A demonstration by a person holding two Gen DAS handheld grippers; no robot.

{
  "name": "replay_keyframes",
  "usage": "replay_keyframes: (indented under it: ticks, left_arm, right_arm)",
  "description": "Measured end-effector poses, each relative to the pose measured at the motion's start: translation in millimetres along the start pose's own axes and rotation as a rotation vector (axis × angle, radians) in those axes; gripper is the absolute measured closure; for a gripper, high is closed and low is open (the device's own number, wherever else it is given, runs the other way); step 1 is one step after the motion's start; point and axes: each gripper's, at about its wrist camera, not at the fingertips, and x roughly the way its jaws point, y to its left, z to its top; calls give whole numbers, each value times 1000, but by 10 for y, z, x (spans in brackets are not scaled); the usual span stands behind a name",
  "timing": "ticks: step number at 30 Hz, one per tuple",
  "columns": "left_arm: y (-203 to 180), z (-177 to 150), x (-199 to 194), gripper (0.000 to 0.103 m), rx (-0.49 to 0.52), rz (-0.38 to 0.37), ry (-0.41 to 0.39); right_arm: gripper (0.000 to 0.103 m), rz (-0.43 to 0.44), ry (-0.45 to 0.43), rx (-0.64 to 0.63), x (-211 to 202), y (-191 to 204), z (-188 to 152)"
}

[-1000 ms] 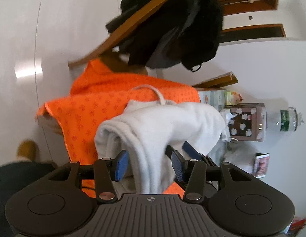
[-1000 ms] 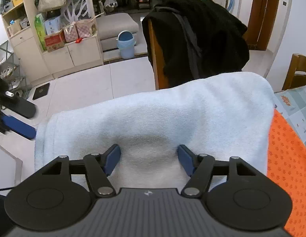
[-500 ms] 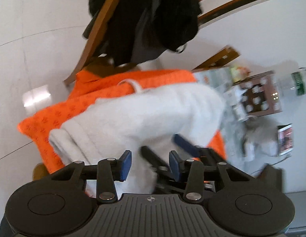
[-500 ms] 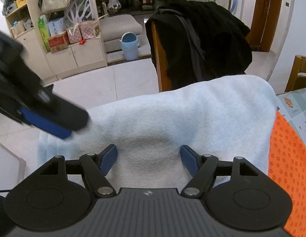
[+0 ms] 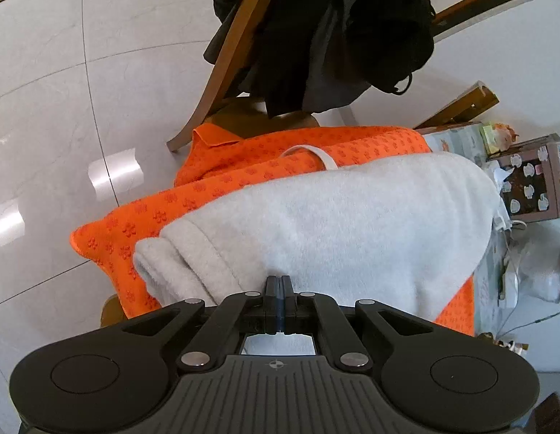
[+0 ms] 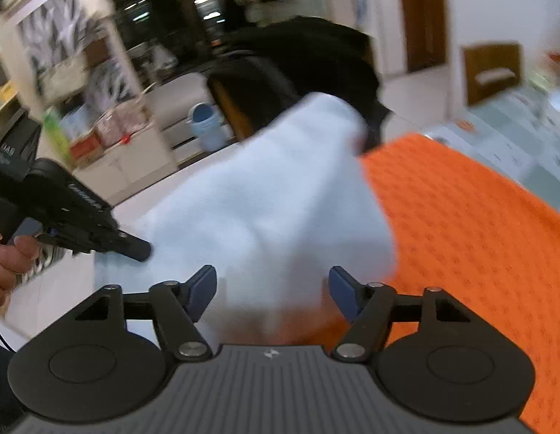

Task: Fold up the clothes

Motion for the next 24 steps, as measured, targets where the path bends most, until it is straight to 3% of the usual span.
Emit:
replay_keyframes:
  ticks: [7,10,13,15,17,18,19,21,24]
  left_arm:
    - [0,43,17,98,12,-4,14]
    - [22,52,27,98,5,-14,20]
    - [45,51,37,98,-7,-33,27]
    - [57,53,38,98,-15,-39,30]
    - [77,55,38,98,-25,-48,32]
    - [88,56,38,98,-29,-53,33]
    - [99,57,38,98,-34,-57,34]
    - [109,62,32,98,-38,-67,40]
    - [82,58,9,98,-20,-70,44]
  right_arm:
    - [51,-50,-16,135,92,-423,-141]
    - [54,-21,-43,165,231,-410,-107]
    - [54,-91,-25,134,542,-415,-33]
    - [50,-116,-9,179,674,-545,-64]
    - [50,-114,-8,227,638,-618,-63]
    - [53,-142,-4,211,601,-601,-52]
    - [62,-168,-1,196,561,-584,-40]
    - [67,-193,-8,183,445,-551,12]
    - [68,-168,-73,162,268,-468,168]
